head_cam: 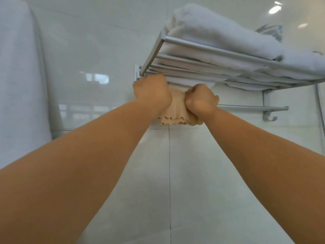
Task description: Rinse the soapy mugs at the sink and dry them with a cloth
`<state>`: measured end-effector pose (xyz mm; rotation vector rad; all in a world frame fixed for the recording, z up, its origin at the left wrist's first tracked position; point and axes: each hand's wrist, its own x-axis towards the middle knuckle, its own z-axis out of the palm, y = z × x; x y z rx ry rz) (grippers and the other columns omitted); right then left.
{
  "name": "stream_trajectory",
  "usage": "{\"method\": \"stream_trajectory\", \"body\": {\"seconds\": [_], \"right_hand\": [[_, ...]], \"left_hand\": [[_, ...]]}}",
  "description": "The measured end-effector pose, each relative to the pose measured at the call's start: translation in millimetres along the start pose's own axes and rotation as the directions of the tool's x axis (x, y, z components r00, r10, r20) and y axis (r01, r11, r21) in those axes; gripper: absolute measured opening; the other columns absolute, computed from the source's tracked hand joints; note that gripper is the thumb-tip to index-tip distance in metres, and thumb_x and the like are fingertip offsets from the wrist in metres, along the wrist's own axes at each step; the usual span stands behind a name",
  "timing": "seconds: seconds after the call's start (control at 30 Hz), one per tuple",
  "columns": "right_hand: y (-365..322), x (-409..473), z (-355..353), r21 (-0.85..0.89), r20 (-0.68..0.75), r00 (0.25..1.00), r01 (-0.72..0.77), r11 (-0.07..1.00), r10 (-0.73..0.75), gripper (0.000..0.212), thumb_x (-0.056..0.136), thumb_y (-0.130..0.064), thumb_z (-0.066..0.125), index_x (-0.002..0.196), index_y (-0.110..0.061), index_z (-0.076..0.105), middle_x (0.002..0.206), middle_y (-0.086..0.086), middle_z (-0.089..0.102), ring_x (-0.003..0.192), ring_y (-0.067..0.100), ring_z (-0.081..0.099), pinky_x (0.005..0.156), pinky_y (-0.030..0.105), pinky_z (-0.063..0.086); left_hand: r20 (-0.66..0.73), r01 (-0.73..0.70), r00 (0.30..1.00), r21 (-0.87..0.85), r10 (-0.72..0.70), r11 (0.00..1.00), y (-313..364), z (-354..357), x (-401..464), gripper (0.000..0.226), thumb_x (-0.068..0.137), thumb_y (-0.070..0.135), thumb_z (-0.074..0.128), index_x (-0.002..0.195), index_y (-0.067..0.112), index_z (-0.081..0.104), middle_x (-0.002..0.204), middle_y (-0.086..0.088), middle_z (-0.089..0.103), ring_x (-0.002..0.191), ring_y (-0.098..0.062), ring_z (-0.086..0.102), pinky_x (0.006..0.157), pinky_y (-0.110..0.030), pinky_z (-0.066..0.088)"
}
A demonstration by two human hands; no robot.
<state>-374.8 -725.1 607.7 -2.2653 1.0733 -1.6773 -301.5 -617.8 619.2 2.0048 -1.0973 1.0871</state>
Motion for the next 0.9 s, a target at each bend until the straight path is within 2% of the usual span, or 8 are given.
{"method": "stream_trajectory", "body": {"seconds": [0.13,0.2,0.27,0.33,0.43,0.63,0.77,0.9], "right_hand": [[-9,10,0,0.001,0.152,0.987,-0.053,0.999,0.052,0.006,0.088,-0.013,0.046,0.086,-0.014,0.052,0.083,0.003,0.057,0.081,0.024,0.053,0.100,0.040,0.027],[-8,10,-2,-0.050,0.045,0.999,-0.017,0.999,0.019,0.026,0.089,-0.019,0.050,0.114,-0.015,0.050,0.107,0.006,0.057,0.105,0.029,0.052,0.096,0.039,0.029],[-6,8,0,-0.159,-0.079,0.980,0.170,0.972,-0.185,0.019,0.093,-0.026,0.047,0.105,-0.016,0.058,0.102,0.004,0.061,0.102,0.029,0.055,0.087,0.037,0.030],[-6,0,2,-0.160,0.026,0.957,0.291,0.943,-0.290,0.034,0.100,-0.036,0.036,0.089,-0.016,0.062,0.083,0.002,0.062,0.087,0.026,0.058,0.090,0.037,0.032],[-5,-6,3,0.002,0.266,0.940,0.223,0.975,-0.215,0.047,0.103,-0.043,0.026,0.079,-0.017,0.057,0.076,0.000,0.056,0.080,0.023,0.057,0.083,0.036,0.043],[-13,5,-9,0.035,0.456,0.875,0.163,0.986,-0.161,0.050,0.101,-0.049,0.029,0.092,-0.011,0.060,0.080,0.004,0.059,0.072,0.016,0.056,0.059,0.028,0.037],[-3,-3,-4,0.138,0.288,0.924,0.221,0.966,-0.252,0.038,0.102,-0.036,0.036,0.092,-0.010,0.062,0.083,0.003,0.060,0.075,0.020,0.057,0.064,0.030,0.043],[-9,-32,-7,0.184,-0.106,0.954,0.297,0.937,-0.281,0.019,0.097,-0.022,0.041,0.097,-0.015,0.058,0.090,-0.001,0.060,0.081,0.019,0.056,0.071,0.034,0.046]], "left_hand": [[0.242,0.204,0.959,-0.220,-0.149,0.954,-13,1,11,0.025,0.090,0.012,0.047,0.114,0.006,0.048,0.095,-0.009,0.053,0.107,-0.032,0.055,0.095,-0.041,0.047],[0.222,0.182,0.967,-0.243,-0.128,0.953,-15,3,12,0.033,0.090,0.013,0.048,0.122,0.009,0.049,0.111,-0.012,0.056,0.109,-0.033,0.054,0.095,-0.043,0.047],[0.161,0.110,0.985,-0.268,-0.068,0.957,-20,9,10,0.021,0.092,0.014,0.045,0.110,0.016,0.056,0.101,-0.005,0.058,0.100,-0.029,0.054,0.096,-0.044,0.045],[0.130,0.045,0.991,-0.255,-0.012,0.966,-26,14,8,0.016,0.097,0.019,0.041,0.091,0.019,0.055,0.080,0.002,0.052,0.086,-0.025,0.052,0.091,-0.040,0.043],[0.160,-0.022,0.985,-0.280,0.069,0.960,-36,16,4,0.039,0.102,0.030,0.037,0.066,0.016,0.042,0.066,-0.001,0.044,0.070,-0.023,0.047,0.074,-0.034,0.039],[0.267,-0.063,0.954,-0.260,0.135,0.963,-42,5,4,0.043,0.105,0.038,0.028,0.084,0.010,0.053,0.078,-0.003,0.052,0.075,-0.017,0.050,0.066,-0.027,0.038],[0.189,-0.025,0.974,-0.447,0.122,0.894,-53,3,-5,0.036,0.103,0.035,0.039,0.101,0.007,0.062,0.087,-0.002,0.058,0.074,-0.013,0.051,0.063,-0.024,0.040],[0.097,0.165,0.986,-0.734,-0.138,0.658,-81,-13,-20,0.023,0.096,0.023,0.050,0.093,0.005,0.063,0.087,-0.001,0.065,0.075,-0.015,0.054,0.068,-0.026,0.045]]}}
